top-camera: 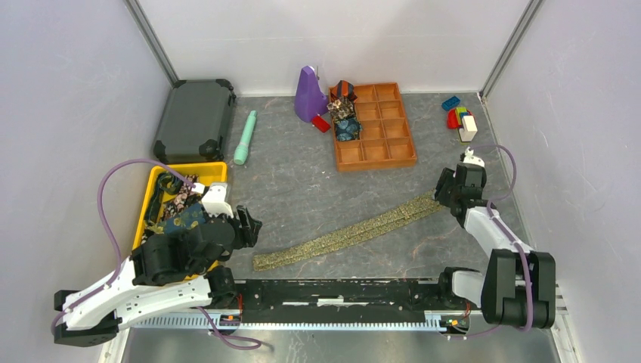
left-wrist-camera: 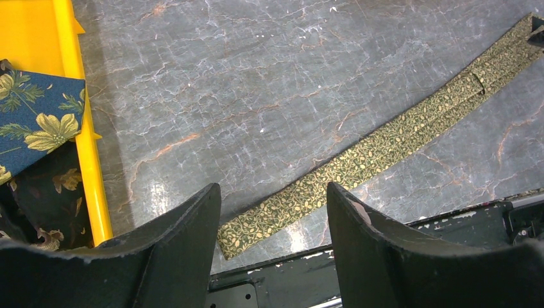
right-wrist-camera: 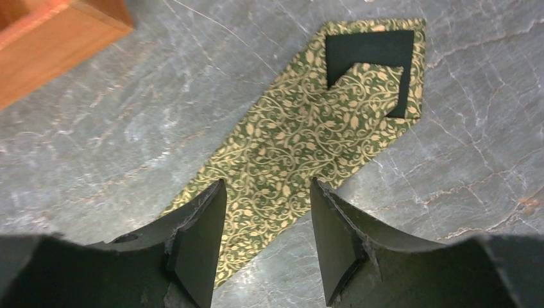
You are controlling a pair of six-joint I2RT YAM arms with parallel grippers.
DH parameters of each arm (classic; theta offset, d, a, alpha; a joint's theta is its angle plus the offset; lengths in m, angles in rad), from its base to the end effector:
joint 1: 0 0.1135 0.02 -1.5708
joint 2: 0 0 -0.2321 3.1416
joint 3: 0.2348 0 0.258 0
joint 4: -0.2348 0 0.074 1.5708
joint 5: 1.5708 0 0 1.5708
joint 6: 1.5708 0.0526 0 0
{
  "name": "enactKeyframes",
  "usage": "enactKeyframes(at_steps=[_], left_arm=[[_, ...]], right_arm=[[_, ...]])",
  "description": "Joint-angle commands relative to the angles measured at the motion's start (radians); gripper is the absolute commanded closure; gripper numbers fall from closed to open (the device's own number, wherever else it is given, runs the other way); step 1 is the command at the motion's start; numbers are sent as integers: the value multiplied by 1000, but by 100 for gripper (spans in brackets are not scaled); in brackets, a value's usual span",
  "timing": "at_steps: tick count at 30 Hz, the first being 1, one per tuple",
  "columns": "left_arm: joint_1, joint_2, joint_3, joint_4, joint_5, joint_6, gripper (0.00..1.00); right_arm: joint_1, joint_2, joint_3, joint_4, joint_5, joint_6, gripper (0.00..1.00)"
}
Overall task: Roll the ties
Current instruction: Flatten out the tie at the center of the board.
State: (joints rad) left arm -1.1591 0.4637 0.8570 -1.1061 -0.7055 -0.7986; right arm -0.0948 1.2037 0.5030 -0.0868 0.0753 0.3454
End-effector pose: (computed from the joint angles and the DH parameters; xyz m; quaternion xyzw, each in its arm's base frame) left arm 0.0743 -0.0848 0.2943 0.0116 0.8653 -0.1486 0.4785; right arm 0.2549 -0.0282 0.1246 0.2157 0.8982 0.0131 0.3828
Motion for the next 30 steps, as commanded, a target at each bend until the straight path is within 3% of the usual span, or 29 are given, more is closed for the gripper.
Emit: enactKeyframes(at_steps=[1,18,30], left_arm=[[-5,3,1,-1,-33,-8,32],[-4,0,-1,-8,-42,-16,33],[-4,0,-1,-11,-47,-22,33]], right_arm=[[31,-54,0,12,-12,26,42],[35,140,9,40,47,37,42],[4,339,158,52,85,38,40]])
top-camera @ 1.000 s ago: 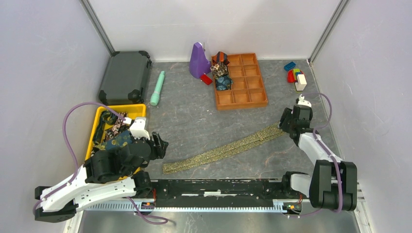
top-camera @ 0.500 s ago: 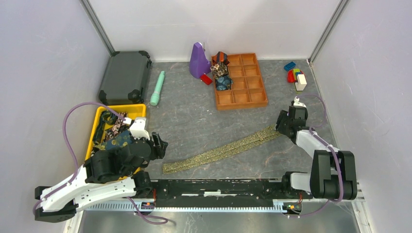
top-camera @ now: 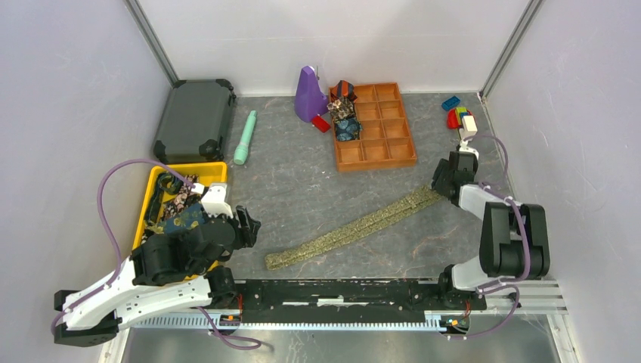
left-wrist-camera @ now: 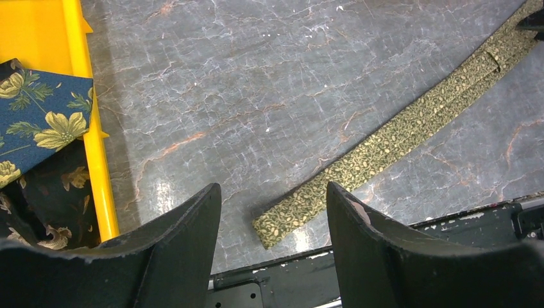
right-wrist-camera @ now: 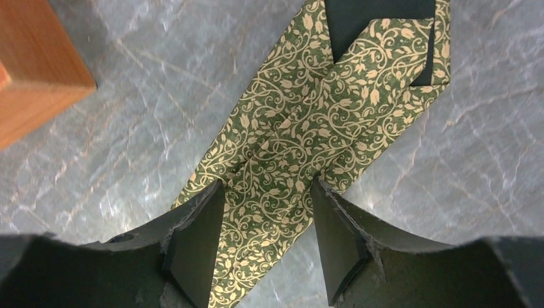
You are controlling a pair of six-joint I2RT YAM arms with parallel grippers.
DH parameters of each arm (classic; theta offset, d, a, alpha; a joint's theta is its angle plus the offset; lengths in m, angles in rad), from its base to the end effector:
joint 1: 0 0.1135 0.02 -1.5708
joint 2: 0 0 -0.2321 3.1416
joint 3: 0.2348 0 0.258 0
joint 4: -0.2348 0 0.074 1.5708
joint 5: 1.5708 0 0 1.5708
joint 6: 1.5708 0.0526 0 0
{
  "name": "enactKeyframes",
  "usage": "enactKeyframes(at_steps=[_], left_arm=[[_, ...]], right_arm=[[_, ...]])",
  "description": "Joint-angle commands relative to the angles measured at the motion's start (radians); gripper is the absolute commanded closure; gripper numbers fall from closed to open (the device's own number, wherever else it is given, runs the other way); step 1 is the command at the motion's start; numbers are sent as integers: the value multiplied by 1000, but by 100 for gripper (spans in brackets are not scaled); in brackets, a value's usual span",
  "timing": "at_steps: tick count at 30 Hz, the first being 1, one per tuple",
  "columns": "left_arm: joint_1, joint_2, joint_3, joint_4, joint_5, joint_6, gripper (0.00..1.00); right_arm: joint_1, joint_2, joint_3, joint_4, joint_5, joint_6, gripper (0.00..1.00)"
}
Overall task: Roll the ties
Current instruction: Flatten out the tie at the center of the board.
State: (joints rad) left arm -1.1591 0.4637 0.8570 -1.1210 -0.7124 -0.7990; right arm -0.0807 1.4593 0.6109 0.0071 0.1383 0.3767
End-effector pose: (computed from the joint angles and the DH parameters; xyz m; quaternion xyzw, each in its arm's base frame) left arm 0.0740 -0.0835 0.2932 0.0128 0.8669 -0.1408 0.4780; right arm 0.2876 -0.0305 0.1016 0.2353 0.9021 -0.0114 0.3615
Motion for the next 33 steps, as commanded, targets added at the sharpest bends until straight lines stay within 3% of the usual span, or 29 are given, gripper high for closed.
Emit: enactKeyframes(at_steps=[1,10,14,21,26,30,33], left_arm=[[-4,0,-1,3,-41,-22,33],[-4,17,-6,4,-54,-24,32],[-4,63,0,11,-51,-13,31],[-3,209,19,32,-10,-45,30],[-4,258,-36,104,60,-118,30],[-4,280,-89,151,119,-189,31],[-3,294,-136,147,133,-301,33]], right_arm=[[-14,107,66,-44,32,2,40],[-84,283,237,-61,77,1,41],[-85,270,303,-92,78,-11,40],[-84,107,329,-205,79,-34,37],[-50,-96,152,-193,-68,-23,34],[68,-270,-10,-173,-133,9,33],[233,-350,-68,-177,-135,47,34]])
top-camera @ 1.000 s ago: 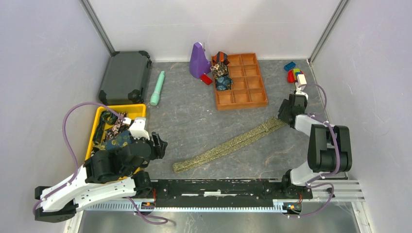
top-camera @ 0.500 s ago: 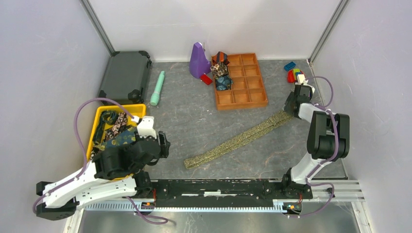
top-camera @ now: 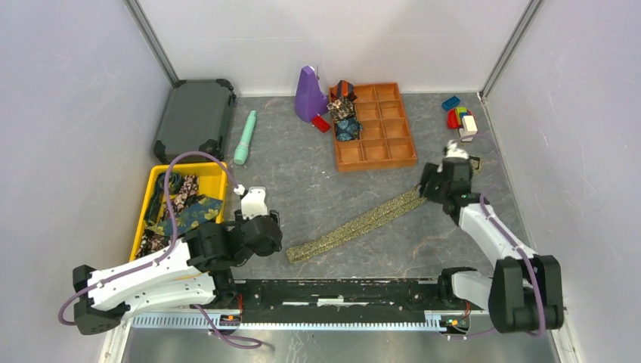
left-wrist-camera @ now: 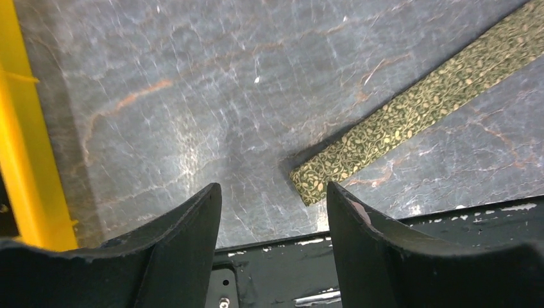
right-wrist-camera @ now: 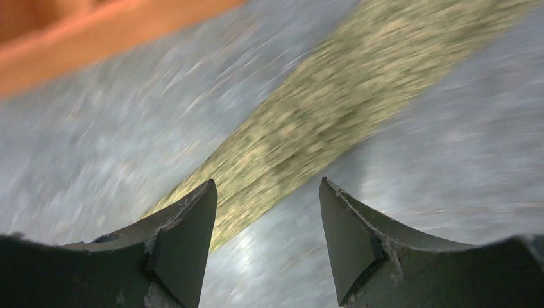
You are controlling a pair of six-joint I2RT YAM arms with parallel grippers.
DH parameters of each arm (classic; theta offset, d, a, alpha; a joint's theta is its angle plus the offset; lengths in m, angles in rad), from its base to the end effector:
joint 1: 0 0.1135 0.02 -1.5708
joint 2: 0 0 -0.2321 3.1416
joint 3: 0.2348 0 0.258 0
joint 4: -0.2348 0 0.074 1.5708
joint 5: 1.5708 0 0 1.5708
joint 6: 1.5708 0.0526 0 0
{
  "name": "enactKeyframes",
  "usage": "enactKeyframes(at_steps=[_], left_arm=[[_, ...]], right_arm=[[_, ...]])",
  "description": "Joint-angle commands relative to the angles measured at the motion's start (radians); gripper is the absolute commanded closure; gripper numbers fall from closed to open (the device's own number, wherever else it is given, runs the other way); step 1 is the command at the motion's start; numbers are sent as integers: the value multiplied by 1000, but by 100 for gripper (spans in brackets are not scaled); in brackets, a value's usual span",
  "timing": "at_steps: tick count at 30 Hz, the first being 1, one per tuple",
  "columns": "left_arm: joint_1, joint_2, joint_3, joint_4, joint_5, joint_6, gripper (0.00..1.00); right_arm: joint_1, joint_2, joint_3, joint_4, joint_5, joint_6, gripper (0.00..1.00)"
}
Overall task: Roll the ties
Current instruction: Flatten out the tie at the center of the board.
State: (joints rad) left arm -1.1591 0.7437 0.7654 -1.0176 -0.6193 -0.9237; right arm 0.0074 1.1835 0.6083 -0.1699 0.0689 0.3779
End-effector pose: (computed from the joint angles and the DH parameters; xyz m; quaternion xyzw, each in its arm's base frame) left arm 0.0929 -0.1365 0.2380 0.0215 0.9172 -0.0855 0.3886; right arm 0.2685 -0.0016 0.1565 0.1822 0.8972 0.0458 0.3996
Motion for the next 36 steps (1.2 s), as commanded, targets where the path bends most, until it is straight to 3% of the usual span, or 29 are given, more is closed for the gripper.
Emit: enactKeyframes(at_steps=[1,5,12,16,22,36], left_arm=[[-3,21,-57,22,36,-227,34],[-4,41,-105,-48,45,-451,37],[-4,-76,-279,97,113,-622,42],[-5,-125,-324,132,109,-643,44],[-4,-115,-328,141,108,-628,44],[-5,-102,-336,187,99,-598,45]], right_arm=[[184,-100,-84,6,-66,68,34],[313,-168,-134,49,-66,119,35],[479,-165,-171,163,-131,169,38],[576,-124,-166,234,-133,215,40],[697,-36,-145,226,-17,275,41],[699,140,-199,251,180,317,40]])
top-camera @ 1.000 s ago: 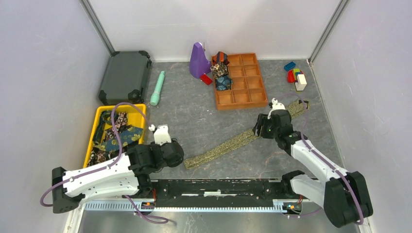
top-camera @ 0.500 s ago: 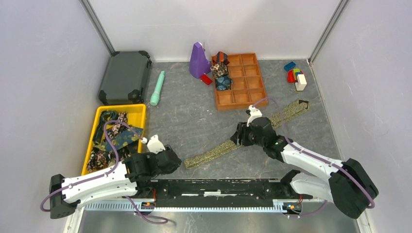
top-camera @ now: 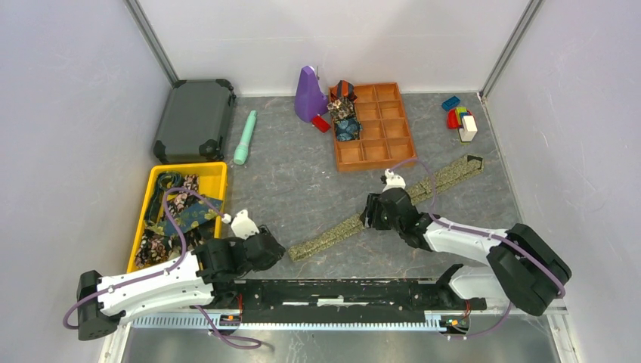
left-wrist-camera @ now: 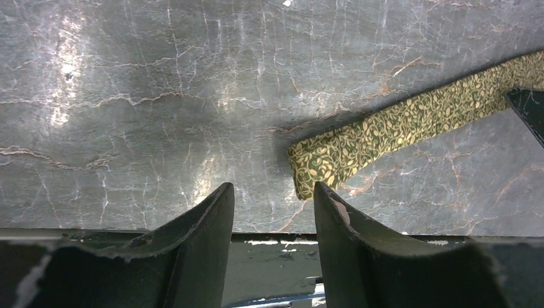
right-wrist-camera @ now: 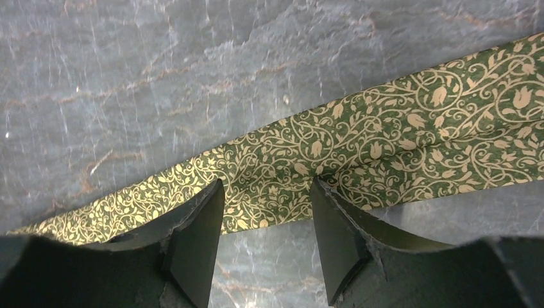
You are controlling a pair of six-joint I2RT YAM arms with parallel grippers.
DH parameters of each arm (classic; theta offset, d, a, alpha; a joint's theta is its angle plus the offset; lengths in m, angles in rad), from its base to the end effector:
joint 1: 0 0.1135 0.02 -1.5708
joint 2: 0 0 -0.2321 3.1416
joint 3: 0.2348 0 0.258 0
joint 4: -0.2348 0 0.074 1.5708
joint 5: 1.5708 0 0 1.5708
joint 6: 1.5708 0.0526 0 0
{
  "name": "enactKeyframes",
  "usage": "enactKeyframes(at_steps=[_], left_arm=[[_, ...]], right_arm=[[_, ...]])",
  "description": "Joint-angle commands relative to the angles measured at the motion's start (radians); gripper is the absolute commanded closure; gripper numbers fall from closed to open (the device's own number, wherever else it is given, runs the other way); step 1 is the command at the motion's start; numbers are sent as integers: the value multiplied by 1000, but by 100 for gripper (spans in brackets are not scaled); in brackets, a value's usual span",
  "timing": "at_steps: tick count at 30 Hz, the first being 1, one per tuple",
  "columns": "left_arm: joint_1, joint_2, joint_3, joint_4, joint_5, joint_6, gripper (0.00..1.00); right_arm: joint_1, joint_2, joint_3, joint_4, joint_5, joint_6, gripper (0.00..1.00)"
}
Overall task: Roll the ties
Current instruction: Flatten out the tie at the center of the board.
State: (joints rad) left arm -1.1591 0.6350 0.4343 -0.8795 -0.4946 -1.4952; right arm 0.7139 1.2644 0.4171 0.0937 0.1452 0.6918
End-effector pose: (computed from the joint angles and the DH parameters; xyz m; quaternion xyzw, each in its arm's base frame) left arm 0.0820 -0.1253 0.1539 -0.2159 0.9174 -0.1712 0.2872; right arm 0.1962 0.1599 0.1002 0.0187 0.9155 0.2054 0.3454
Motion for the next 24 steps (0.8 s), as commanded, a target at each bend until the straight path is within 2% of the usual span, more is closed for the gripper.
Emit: enactKeyframes(at_steps=[1,6,11,15,18,21,24], left_arm=[[-4,10,-3,53,-25,-27,45],[-5,30,9,75,-38,-9,45],[-4,40,30,76,-75,34,45],[-2,77,132,92,-150,225,46],[18,171,228,118,-182,357,46],[67,291,312,238,-89,540,47],[137,458,386,346,48,679,50]], right_arm=[[-12,67,-5,-10,106,-1,40],[-34,84,8,-5,114,-25,40],[-34,29,9,-30,62,-41,41],[-34,-49,6,-64,32,-58,41],[-33,-113,8,-91,35,-72,40],[-33,-177,-11,-161,59,-78,41],[-31,-233,-60,-190,84,-78,47]])
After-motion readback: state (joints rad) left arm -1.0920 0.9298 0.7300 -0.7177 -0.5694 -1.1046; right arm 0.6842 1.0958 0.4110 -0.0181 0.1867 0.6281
